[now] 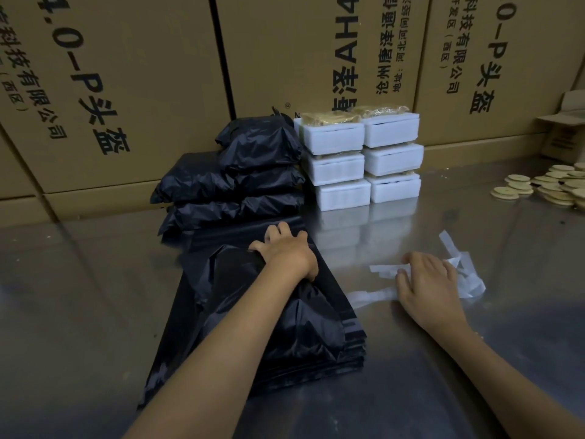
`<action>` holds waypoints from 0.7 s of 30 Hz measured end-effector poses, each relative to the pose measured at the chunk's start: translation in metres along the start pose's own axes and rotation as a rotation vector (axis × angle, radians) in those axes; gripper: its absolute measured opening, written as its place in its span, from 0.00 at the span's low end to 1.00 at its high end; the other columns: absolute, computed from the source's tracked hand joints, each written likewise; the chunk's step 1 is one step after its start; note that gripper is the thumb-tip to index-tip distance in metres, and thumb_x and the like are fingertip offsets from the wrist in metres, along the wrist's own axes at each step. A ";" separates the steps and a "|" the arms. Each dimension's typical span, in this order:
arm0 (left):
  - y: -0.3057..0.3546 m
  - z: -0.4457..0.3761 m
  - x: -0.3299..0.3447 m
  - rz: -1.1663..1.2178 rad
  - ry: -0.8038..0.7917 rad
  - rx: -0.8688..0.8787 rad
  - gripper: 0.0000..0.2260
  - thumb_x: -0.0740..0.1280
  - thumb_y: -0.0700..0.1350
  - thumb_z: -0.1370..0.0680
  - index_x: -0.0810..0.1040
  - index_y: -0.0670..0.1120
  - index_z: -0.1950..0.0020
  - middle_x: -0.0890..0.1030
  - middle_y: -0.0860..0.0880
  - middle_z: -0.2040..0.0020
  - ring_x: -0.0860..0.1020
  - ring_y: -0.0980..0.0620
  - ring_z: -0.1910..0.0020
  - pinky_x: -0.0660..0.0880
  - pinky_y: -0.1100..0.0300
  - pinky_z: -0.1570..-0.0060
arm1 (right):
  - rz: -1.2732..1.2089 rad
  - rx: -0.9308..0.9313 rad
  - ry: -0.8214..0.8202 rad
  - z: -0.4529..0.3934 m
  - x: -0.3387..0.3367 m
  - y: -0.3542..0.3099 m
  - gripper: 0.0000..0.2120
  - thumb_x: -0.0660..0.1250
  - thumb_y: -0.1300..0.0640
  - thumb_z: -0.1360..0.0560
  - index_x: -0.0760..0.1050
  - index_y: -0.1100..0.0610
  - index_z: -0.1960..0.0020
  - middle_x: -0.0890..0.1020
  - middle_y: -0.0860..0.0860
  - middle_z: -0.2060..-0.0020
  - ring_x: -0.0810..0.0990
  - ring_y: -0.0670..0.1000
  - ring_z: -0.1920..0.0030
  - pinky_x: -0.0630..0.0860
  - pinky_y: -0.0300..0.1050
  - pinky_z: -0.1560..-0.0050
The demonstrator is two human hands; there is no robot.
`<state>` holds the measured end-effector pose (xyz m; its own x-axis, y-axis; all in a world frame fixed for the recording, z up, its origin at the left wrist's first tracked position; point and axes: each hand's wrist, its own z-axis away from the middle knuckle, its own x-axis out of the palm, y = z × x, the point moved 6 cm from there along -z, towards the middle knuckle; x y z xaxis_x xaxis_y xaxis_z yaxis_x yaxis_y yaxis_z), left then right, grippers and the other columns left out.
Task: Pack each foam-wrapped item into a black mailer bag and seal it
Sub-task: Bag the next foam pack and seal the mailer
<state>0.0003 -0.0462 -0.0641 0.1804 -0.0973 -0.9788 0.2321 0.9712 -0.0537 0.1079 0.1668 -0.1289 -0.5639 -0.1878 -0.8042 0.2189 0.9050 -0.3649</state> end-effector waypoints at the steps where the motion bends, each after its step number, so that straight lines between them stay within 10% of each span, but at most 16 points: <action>1: 0.000 -0.001 0.000 0.006 0.034 -0.006 0.30 0.70 0.53 0.24 0.60 0.54 0.25 0.57 0.43 0.28 0.56 0.39 0.28 0.61 0.32 0.33 | 0.014 0.007 0.013 0.001 -0.001 0.000 0.09 0.62 0.58 0.21 0.75 0.59 0.42 0.80 0.56 0.46 0.74 0.59 0.36 0.57 0.63 0.27; 6: -0.022 -0.004 -0.006 0.267 0.194 0.086 0.18 0.55 0.59 0.17 0.72 0.53 0.32 0.66 0.44 0.28 0.62 0.38 0.29 0.61 0.44 0.32 | 0.027 0.009 0.033 0.004 -0.005 -0.006 0.25 0.60 0.55 0.20 0.63 0.56 0.24 0.78 0.57 0.34 0.60 0.59 0.21 0.43 0.68 0.25; 10: -0.070 0.004 -0.008 0.653 0.285 0.183 0.15 0.57 0.55 0.16 0.75 0.51 0.34 0.76 0.45 0.39 0.72 0.42 0.36 0.69 0.48 0.35 | 0.024 -0.069 0.094 0.009 -0.015 -0.014 0.25 0.56 0.53 0.20 0.63 0.57 0.24 0.77 0.59 0.32 0.63 0.54 0.22 0.41 0.68 0.23; 16: -0.140 0.021 0.022 0.782 0.343 0.087 0.19 0.52 0.57 0.15 0.72 0.53 0.29 0.70 0.50 0.28 0.66 0.47 0.28 0.63 0.52 0.32 | -0.086 -0.164 0.117 0.040 -0.019 -0.047 0.17 0.59 0.57 0.19 0.73 0.56 0.31 0.83 0.53 0.42 0.64 0.53 0.22 0.35 0.61 0.23; 21: -0.155 0.038 0.031 0.935 0.428 0.205 0.16 0.67 0.57 0.21 0.77 0.56 0.33 0.72 0.57 0.30 0.69 0.56 0.30 0.66 0.60 0.36 | -0.408 -0.116 -0.077 0.038 -0.016 -0.103 0.16 0.62 0.56 0.18 0.72 0.51 0.31 0.80 0.48 0.37 0.74 0.52 0.32 0.56 0.61 0.24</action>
<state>0.0065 -0.2084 -0.0782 0.0277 0.7970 -0.6033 0.3387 0.5603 0.7558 0.1246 0.0617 -0.0960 -0.5233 -0.5630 -0.6397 -0.1033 0.7870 -0.6082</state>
